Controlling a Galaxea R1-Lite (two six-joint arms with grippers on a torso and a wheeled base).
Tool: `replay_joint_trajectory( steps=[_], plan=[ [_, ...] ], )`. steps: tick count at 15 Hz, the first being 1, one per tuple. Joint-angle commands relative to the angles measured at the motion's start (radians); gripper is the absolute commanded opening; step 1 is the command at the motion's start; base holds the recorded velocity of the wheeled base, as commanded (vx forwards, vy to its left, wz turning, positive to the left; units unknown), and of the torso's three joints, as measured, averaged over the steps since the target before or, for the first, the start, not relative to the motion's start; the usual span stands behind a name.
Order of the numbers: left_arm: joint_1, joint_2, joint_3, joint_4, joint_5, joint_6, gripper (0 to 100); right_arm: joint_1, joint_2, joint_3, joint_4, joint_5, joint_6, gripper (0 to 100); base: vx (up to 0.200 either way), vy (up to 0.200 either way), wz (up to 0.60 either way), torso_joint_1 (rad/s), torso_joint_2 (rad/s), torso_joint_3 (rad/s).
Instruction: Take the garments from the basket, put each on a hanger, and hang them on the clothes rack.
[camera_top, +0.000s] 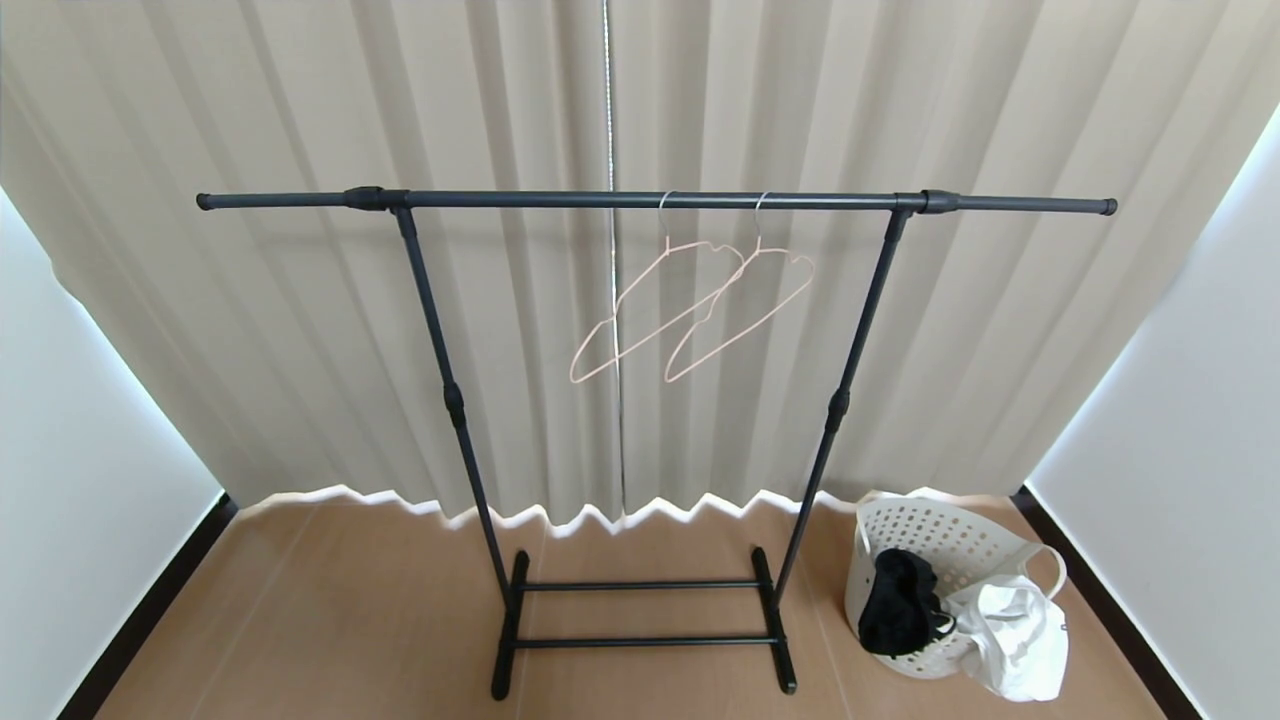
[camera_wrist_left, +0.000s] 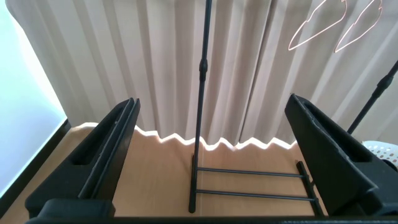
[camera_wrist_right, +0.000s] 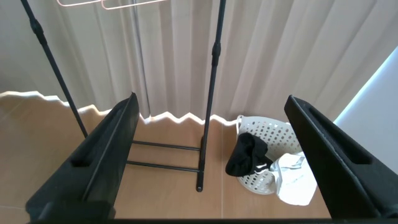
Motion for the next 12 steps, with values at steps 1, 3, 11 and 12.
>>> replay_joint_trajectory(
  steps=[1,3,11,12],
  plan=[
    [0.000,0.001,0.000,0.000,0.000,0.000,100,0.000,0.000,0.000,0.000,0.001,0.001,100,0.000,0.000,0.00,-0.149,0.33,0.178],
    [0.000,0.001,0.000,0.000,0.000,0.000,100,0.000,0.000,0.000,0.000,0.001,0.001,100,0.000,0.000,0.00,-0.141,0.34,0.173],
    [0.000,0.001,0.000,0.002,-0.006,0.007,100,0.000,0.000,0.000,0.000,0.001,0.001,100,0.000,0.000,0.00,-0.151,0.35,0.198],
    [0.000,0.001,0.000,0.002,-0.006,0.007,100,0.000,0.000,0.000,0.000,0.001,0.001,100,0.000,0.000,0.00,-0.154,0.35,0.212]
  ],
)
